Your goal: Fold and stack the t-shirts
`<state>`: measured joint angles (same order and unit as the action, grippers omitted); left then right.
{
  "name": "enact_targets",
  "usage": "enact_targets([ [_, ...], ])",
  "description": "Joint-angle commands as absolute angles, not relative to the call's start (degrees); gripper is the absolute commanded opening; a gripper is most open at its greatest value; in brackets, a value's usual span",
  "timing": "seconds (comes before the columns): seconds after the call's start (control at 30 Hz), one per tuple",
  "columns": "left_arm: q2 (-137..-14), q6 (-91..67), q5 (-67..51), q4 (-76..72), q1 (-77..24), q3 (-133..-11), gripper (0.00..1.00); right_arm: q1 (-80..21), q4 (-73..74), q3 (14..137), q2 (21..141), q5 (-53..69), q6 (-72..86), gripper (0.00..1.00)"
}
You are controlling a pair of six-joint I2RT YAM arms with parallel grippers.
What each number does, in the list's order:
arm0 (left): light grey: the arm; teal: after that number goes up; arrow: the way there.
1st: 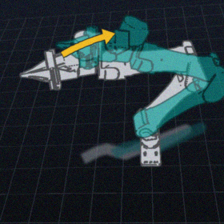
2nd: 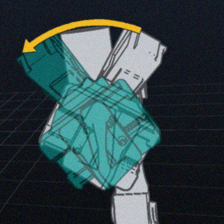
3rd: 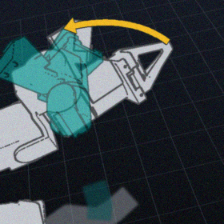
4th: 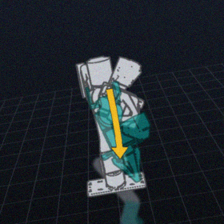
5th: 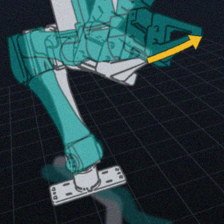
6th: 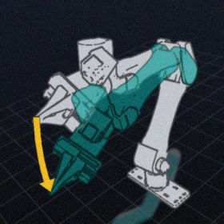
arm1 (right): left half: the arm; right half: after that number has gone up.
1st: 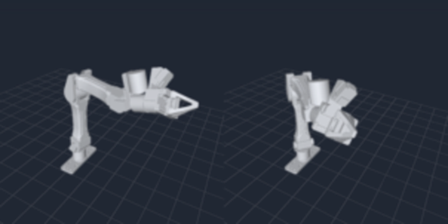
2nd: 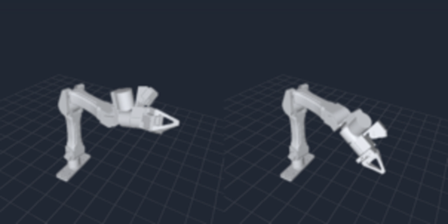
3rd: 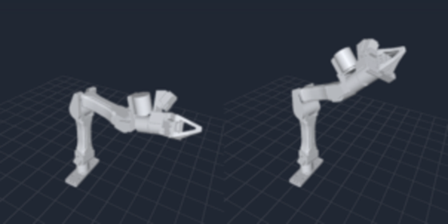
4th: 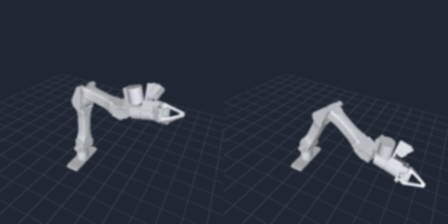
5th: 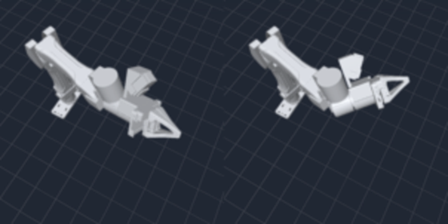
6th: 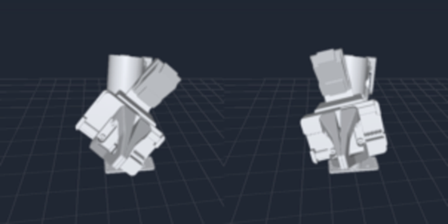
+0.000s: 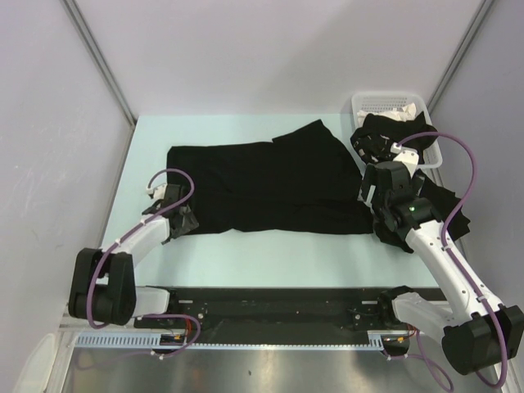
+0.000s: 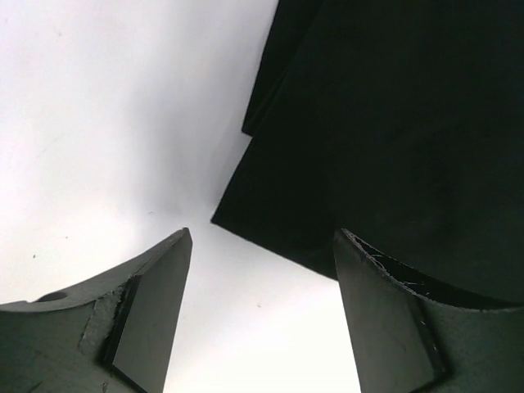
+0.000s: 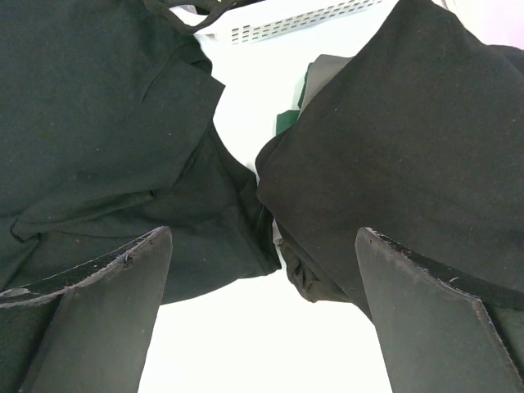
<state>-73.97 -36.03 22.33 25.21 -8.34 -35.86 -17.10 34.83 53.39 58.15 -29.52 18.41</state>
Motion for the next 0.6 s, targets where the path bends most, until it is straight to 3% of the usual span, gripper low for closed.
enact_targets([
  [0.0, -76.11, -37.35, 23.82, 27.07, -7.47, -38.67, 0.75, -17.23, 32.78, 55.63, 56.95, -29.53, 19.86, 1.0],
  [0.23, -78.66, -37.35, 23.29, 26.11, -6.86, -39.2, 0.64, -17.23, 33.66, 55.63, 55.73, -30.23, 17.06, 1.0],
  [0.57, -82.0, -37.44, 26.1, 28.56, -6.86, -41.48, 0.57, -17.14, 33.4, 55.63, 54.93, -31.2, 15.82, 1.0],
])
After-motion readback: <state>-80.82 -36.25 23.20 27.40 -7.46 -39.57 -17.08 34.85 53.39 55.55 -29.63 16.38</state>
